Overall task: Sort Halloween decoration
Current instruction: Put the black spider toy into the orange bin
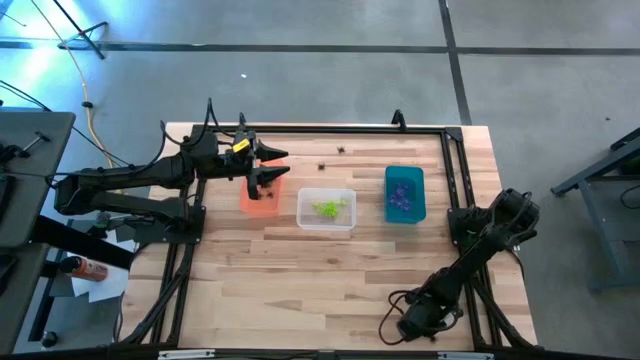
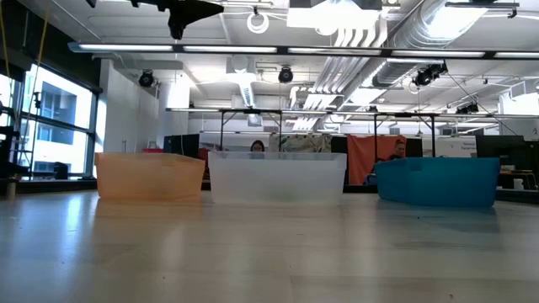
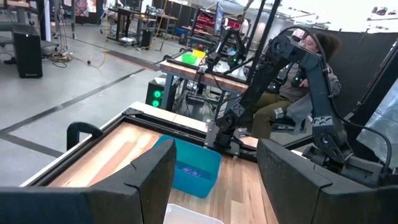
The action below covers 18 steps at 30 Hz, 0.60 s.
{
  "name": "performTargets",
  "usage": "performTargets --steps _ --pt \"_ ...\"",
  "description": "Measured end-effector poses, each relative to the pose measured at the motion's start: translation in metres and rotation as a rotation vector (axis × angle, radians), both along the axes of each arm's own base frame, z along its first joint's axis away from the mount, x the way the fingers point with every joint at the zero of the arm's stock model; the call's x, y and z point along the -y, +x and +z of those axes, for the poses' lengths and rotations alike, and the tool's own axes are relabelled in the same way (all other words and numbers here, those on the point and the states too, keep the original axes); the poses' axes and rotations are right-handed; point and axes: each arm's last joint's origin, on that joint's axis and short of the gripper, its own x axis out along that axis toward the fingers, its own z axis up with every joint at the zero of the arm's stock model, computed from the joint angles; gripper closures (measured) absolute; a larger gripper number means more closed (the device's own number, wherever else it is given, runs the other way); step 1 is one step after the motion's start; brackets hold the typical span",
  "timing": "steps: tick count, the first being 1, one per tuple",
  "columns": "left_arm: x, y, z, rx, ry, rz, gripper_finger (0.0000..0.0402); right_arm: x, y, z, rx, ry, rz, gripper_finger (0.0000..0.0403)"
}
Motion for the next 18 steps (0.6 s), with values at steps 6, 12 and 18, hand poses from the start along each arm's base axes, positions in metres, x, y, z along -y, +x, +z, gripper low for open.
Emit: performTargets --steps 6,12,18 --pt "-0.001 0.000 0.000 -0.001 -0.001 0.003 0.0188 0.001 -0.001 0.004 0.048 0.002 0.048 0.0398" --pt "-0.001 0.000 0.000 -0.001 0.000 0.009 0.0188 0.016 0.000 0.020 0.167 -0.085 0.071 0.0402" --pt "-0.001 0.000 0.001 0.009 0.028 0.009 0.0188 0.040 0.006 0.059 0.476 -0.240 0.056 0.0402"
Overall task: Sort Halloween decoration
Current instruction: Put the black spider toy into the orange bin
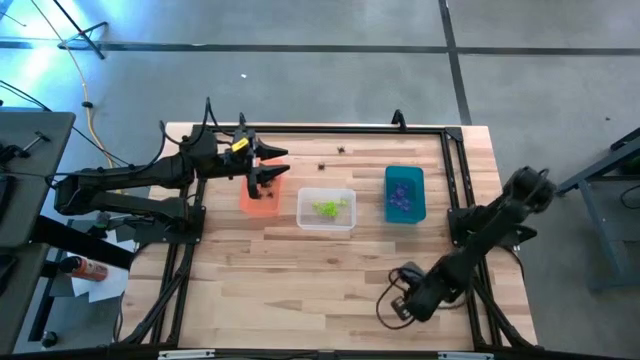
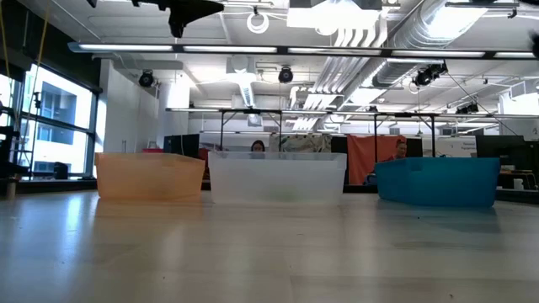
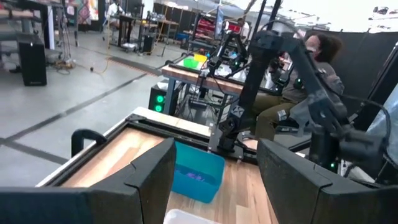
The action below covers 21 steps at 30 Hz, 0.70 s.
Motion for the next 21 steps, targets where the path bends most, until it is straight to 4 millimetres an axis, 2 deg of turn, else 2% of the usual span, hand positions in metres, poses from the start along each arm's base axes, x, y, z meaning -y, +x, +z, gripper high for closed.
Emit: performTargets --steps 5,9,15,18,21 --pt "0.000 0.000 0.003 0.027 0.007 0.000 0.0188 0.036 0.019 0.045 0.380 -0.159 0.124 0.0403" --pt "0.000 0.000 0.004 0.040 0.011 0.000 0.0188 0.079 0.042 0.077 0.643 -0.367 0.195 0.0403" --pt "0.000 0.000 0.004 0.038 0.011 -0.003 0.0188 0.142 0.086 0.123 1.102 -0.740 0.414 0.0403" --pt "0.001 0.000 0.004 0.037 0.011 -0.024 0.0188 0.167 0.097 0.142 1.305 -0.886 0.489 0.0403" --pt "0.002 0.000 0.004 0.037 0.010 -0.057 0.0188 0.187 0.099 0.152 1.404 -0.942 0.492 0.0403"
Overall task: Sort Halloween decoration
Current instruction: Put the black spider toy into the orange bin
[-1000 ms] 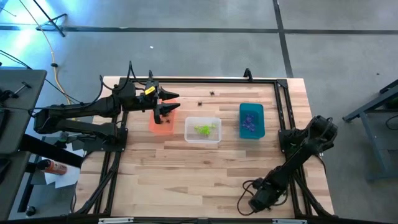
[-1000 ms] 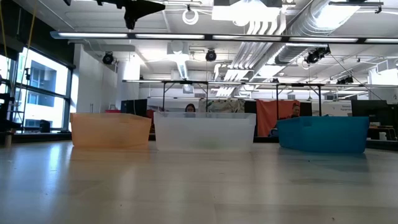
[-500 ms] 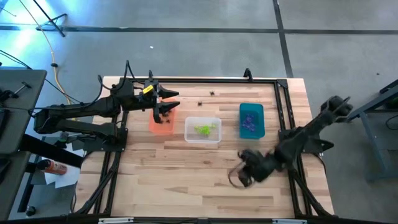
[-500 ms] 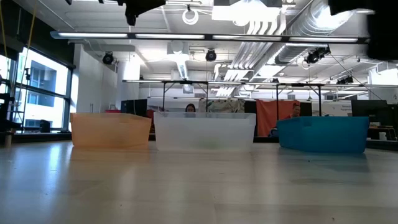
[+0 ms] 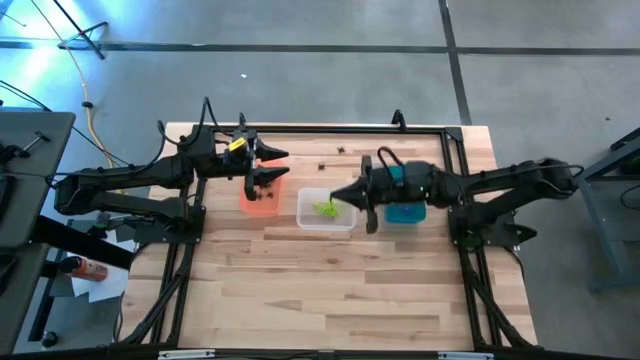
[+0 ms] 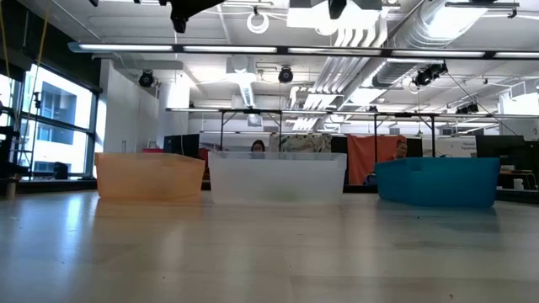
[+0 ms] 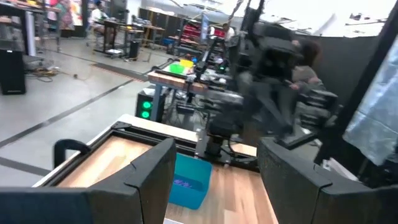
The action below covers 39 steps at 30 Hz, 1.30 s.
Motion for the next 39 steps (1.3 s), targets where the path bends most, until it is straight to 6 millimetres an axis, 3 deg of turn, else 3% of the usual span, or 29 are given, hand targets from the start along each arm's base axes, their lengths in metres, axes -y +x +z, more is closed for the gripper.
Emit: performTargets --steps 5,14,20,25,30,34,39 --pt "0.004 0.006 -0.003 -0.008 0.000 -0.041 0.0188 0.018 0.000 0.004 0.043 -0.004 0.001 0.0403" --pt "0.015 0.033 -0.015 -0.010 0.078 -0.132 0.0188 0.020 0.002 0.006 0.077 -0.034 -0.001 0.0403" --pt "0.014 0.054 -0.020 0.089 0.026 -0.260 0.0188 0.019 0.017 0.018 0.118 -0.088 0.028 0.0403" --pt "0.014 0.071 -0.021 0.064 -0.019 -0.335 0.0188 0.022 0.032 0.023 0.118 -0.093 0.148 0.0403" --pt "0.014 0.074 -0.014 0.087 -0.013 -0.343 0.0188 0.027 0.034 0.025 0.116 -0.095 0.172 0.0403" --pt "0.017 0.073 -0.010 0.091 -0.008 -0.456 0.0193 0.031 0.034 0.025 0.117 -0.095 0.172 0.0403" --pt "0.017 0.074 -0.010 0.089 -0.009 -0.456 0.0233 0.031 0.035 0.024 0.106 -0.079 0.209 0.0403"
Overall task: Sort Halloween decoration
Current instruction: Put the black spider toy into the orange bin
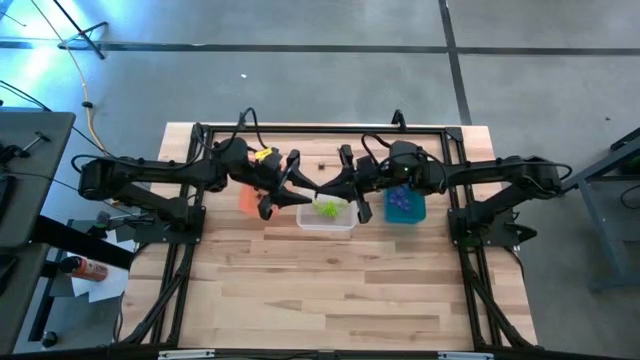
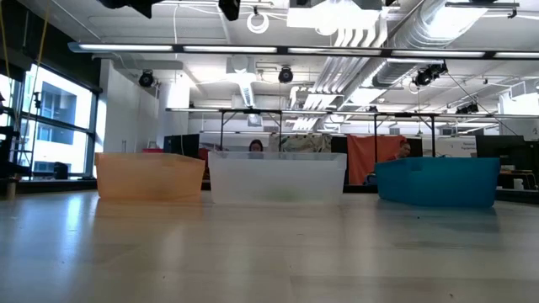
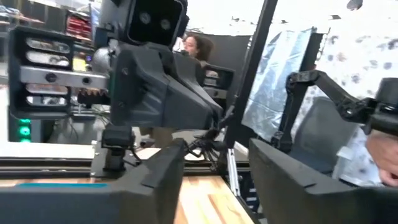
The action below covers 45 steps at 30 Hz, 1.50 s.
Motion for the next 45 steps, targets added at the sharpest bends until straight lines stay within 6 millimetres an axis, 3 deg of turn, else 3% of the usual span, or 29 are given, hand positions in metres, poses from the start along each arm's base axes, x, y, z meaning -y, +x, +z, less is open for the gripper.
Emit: performTargets --steps 7,9,18,21,24,29,32,35,41,45 --pt "-0.001 0.002 -0.002 -0.003 0.004 0.010 0.0374 0.000 0.000 0.002 0.021 -0.002 -0.001 0.0403" --pt "-0.001 0.002 -0.002 -0.007 -0.001 0.009 0.0394 0.000 0.000 0.002 0.023 -0.010 -0.005 0.0403" --pt "-0.007 0.001 -0.001 0.000 -0.023 0.025 0.0401 0.000 0.000 0.002 0.025 -0.017 -0.007 0.0402" --pt "-0.012 -0.002 -0.001 -0.024 -0.029 0.047 0.0401 0.002 0.000 0.002 0.003 0.064 -0.054 0.0393" --pt "-0.020 -0.010 0.001 -0.060 -0.031 0.081 0.0401 0.007 -0.001 0.002 -0.025 0.176 -0.136 0.0358" --pt "-0.029 -0.025 0.001 -0.143 -0.011 0.130 0.0401 0.018 -0.004 0.005 -0.015 0.212 -0.213 0.0253" --pt "-0.032 -0.035 -0.002 -0.220 -0.012 0.154 0.0401 0.027 -0.011 0.010 -0.006 0.180 -0.247 0.0190" --pt "-0.034 -0.050 -0.008 -0.349 -0.014 0.205 0.0401 0.038 -0.023 0.015 -0.032 0.158 -0.293 0.0151" --pt "-0.034 -0.091 -0.035 -0.791 0.022 0.458 0.0401 0.051 -0.044 0.017 -0.143 0.196 -0.360 0.0137" --pt "-0.042 -0.105 -0.062 -1.131 -0.016 0.548 0.0401 0.053 -0.045 0.015 -0.175 0.199 -0.370 0.0137"
